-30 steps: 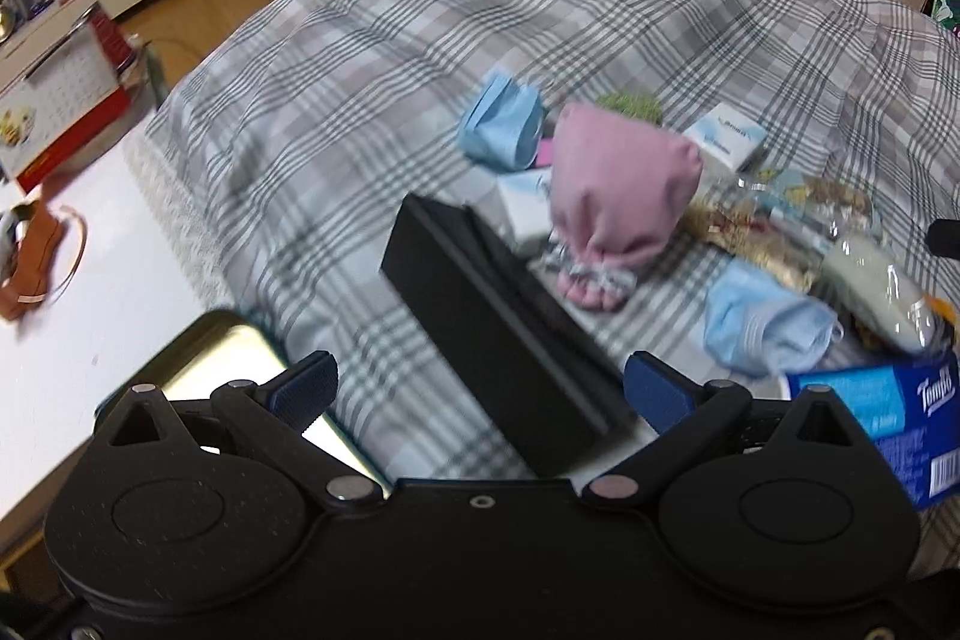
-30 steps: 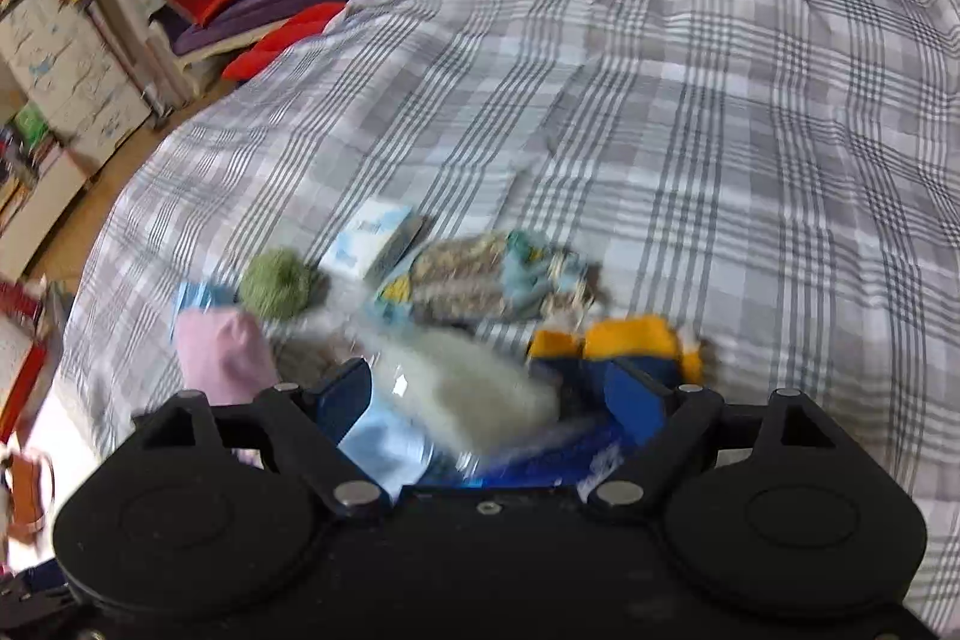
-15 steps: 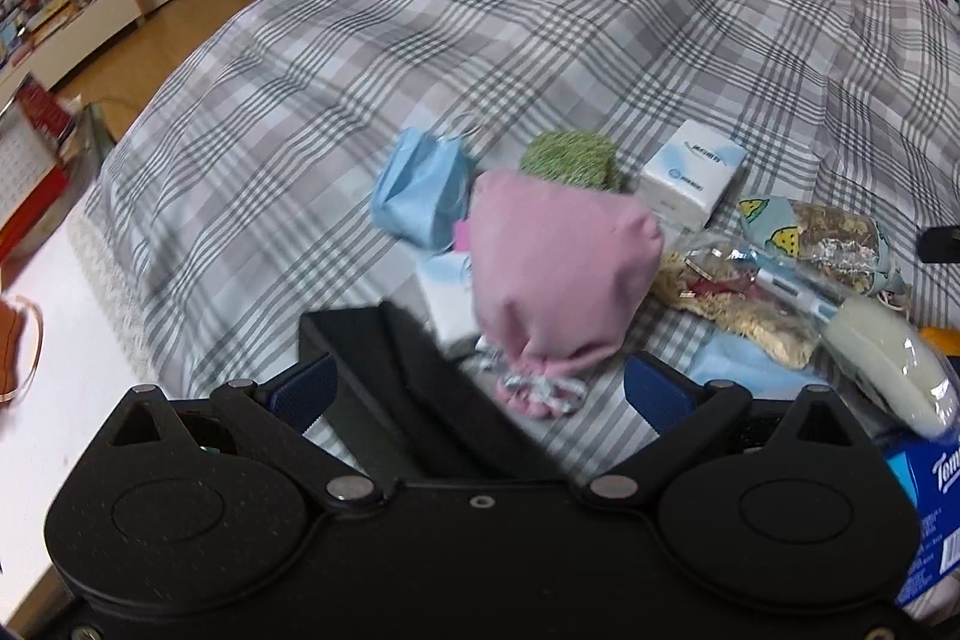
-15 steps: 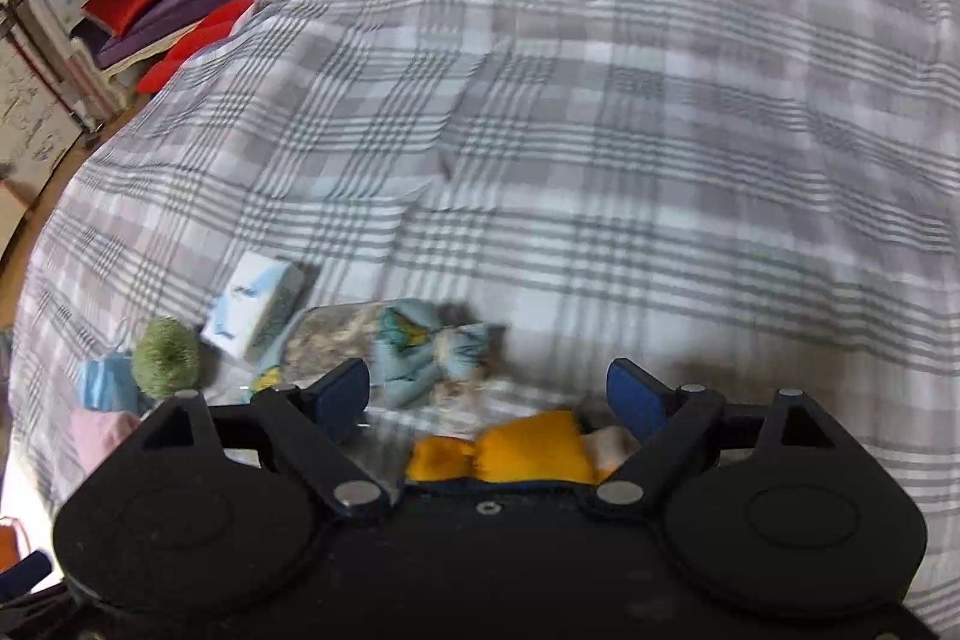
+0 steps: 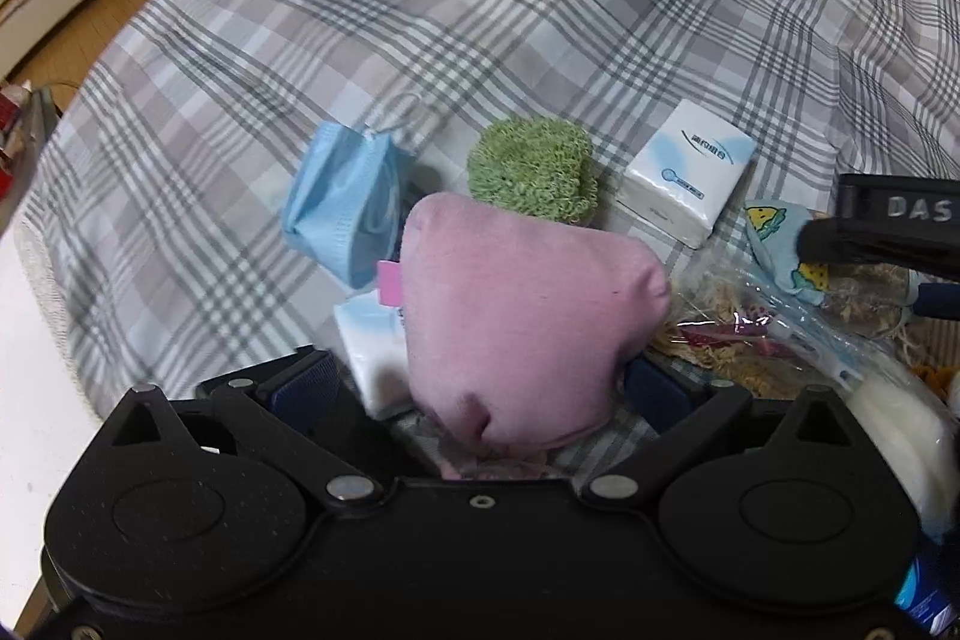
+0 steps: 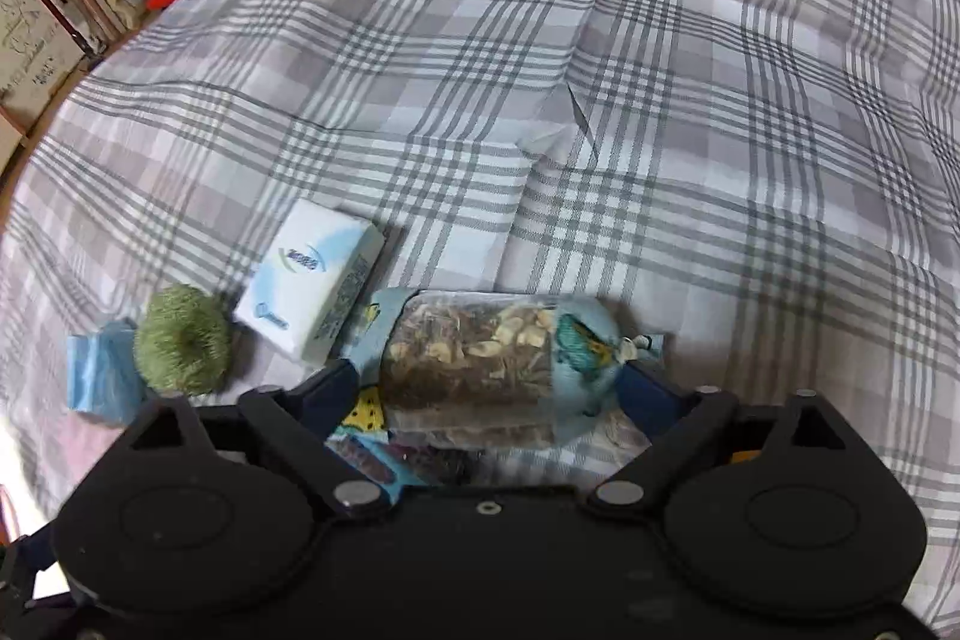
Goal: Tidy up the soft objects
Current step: 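Grasp the pink pouch with the left tool while the right grasps the bagged snack, then carry the pink pouch into the gold tray and open the left tool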
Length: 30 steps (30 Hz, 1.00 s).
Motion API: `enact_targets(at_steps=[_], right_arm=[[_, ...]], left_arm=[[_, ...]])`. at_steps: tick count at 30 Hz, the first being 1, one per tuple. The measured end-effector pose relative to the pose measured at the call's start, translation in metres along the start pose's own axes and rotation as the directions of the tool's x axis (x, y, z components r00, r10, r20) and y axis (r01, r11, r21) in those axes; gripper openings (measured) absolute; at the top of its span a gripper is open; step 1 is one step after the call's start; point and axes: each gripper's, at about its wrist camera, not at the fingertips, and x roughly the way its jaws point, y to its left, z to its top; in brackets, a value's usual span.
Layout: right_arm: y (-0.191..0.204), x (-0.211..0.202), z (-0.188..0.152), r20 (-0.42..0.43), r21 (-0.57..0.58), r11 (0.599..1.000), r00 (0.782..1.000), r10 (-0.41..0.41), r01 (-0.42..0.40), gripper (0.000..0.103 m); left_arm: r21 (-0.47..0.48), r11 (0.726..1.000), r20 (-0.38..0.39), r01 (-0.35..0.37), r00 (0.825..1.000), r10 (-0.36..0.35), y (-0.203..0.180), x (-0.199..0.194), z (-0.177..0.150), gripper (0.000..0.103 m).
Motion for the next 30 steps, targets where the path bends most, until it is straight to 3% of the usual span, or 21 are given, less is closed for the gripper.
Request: enact_targets(at_steps=[6,9,12,16,20,26,30], right_arm=[[0.016,0.004,-0.012,0.083,-0.101,0.991,0.994,-0.075,0.084,0.101],[0.016,0.001,-0.012,0.108,-0.127,0.988,0.991,-0.080,0.093,0.087],[0.011,-0.007,-0.011,0.113,-0.134,0.989,0.993,-0.044,0.059,0.068],[-0.004,-0.011,-0.005,0.104,-0.094,0.996,0.994,0.016,-0.006,0.060],[-0.015,-0.021,-0.004,0.117,-0.060,0.997,0.991,0.061,-0.055,0.054],[-0.025,-0.041,-0.003,0.194,-0.029,0.997,0.978,0.072,-0.068,0.052],[-0.026,-0.066,-0.007,0.273,-0.042,0.993,0.955,0.117,-0.110,0.052]], left_arm=[[0.025,0.999,-0.030,0.022,0.999,-0.021,-0.008,0.013,0.002,0.092],[0.020,0.999,-0.036,0.042,0.999,-0.041,-0.010,0.017,0.004,0.085],[0.037,0.999,0.000,0.035,0.999,-0.035,-0.014,0.013,0.006,0.062],[0.014,0.997,-0.006,0.080,0.997,-0.080,-0.011,0.009,0.010,0.059],[-0.020,0.997,0.002,0.069,0.998,-0.069,-0.006,0.003,0.013,0.059],[-0.068,0.996,0.049,0.065,0.997,-0.062,0.008,-0.026,0.019,0.059],[-0.104,0.992,0.076,0.070,0.995,-0.063,0.021,-0.051,0.020,0.059]])
